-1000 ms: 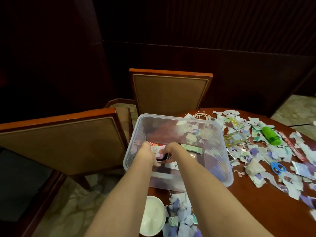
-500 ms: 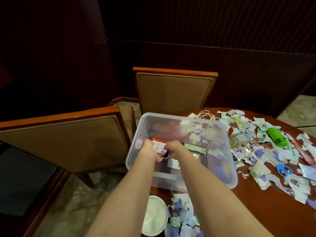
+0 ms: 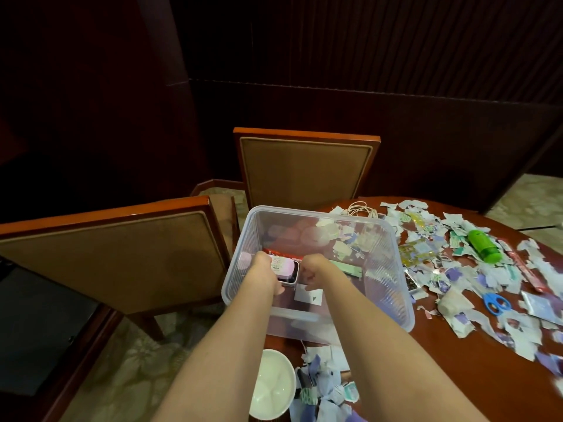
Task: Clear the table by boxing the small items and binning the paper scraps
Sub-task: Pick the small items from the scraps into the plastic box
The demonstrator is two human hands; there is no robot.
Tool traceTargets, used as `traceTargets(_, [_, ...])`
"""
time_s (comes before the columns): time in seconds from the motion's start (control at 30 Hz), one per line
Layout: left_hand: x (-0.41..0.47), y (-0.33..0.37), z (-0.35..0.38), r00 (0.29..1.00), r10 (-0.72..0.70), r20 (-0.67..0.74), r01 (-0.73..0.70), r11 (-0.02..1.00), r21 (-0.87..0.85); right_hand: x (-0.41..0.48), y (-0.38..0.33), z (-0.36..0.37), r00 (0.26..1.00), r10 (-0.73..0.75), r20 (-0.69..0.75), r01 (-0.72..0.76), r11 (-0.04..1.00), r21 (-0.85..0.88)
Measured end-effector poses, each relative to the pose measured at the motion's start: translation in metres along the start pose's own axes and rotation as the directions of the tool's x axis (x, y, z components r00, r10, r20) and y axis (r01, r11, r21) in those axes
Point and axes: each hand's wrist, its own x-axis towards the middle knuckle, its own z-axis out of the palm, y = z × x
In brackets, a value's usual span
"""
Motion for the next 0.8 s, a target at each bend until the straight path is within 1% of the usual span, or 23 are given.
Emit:
traceTargets(0.1, [-0.007, -0.003, -0.001, 0.999, 0.032, 0.031, -0.034, 0.998, 0.061, -0.008, 0.005, -0.009, 0.999, -0.011, -0.039, 0.012, 0.999, 0.037])
traceTargets(0.17, [-0.010, -0.003, -0.003, 0.997, 0.044, 0.069, -0.051, 0.992, 0.118, -0.014, 0.007, -0.014, 1.000, 0.007, -0.021, -0.006, 0.998, 0.065])
traceTargets(0.23, [-0.016, -0.005, -0.006, 0.993, 0.059, 0.100, -0.072, 0.988, 0.137, -0.019, 0.009, -0.019, 1.000, 0.012, -0.018, -0.011, 0.996, 0.086])
traceTargets(0.33, [-0.028, -0.014, -0.009, 0.951, 0.213, 0.225, -0.265, 0.936, 0.233, -0.034, 0.009, -0.025, 1.000, 0.005, -0.017, -0.003, 0.991, 0.137])
traceTargets(0.37, [-0.036, -0.015, -0.009, 0.936, 0.253, 0.246, -0.314, 0.915, 0.252, -0.039, 0.010, -0.027, 1.000, -0.006, -0.007, 0.007, 0.988, 0.152])
traceTargets(0.4, [-0.043, -0.015, -0.008, 0.929, 0.264, 0.257, -0.332, 0.905, 0.268, -0.044, 0.010, -0.029, 1.000, -0.022, 0.004, 0.021, 0.984, 0.177])
traceTargets(0.47, [-0.056, -0.012, -0.003, 0.926, 0.242, 0.290, -0.325, 0.901, 0.286, -0.053, 0.011, -0.035, 0.998, -0.062, 0.015, 0.057, 0.973, 0.226])
traceTargets(0.53, [-0.067, -0.012, 0.002, 0.928, 0.219, 0.303, -0.301, 0.917, 0.261, -0.064, 0.014, -0.042, 0.995, -0.094, 0.019, 0.083, 0.947, 0.310])
traceTargets(0.7, [-0.087, -0.032, 0.005, 0.893, 0.235, 0.383, -0.356, 0.890, 0.285, -0.090, 0.036, -0.070, 0.991, -0.133, 0.019, 0.106, 0.856, 0.506])
traceTargets(0.8, [-0.102, -0.048, 0.010, 0.872, 0.224, 0.434, -0.377, 0.875, 0.304, -0.104, 0.050, -0.089, 0.988, -0.155, -0.016, 0.138, 0.826, 0.547])
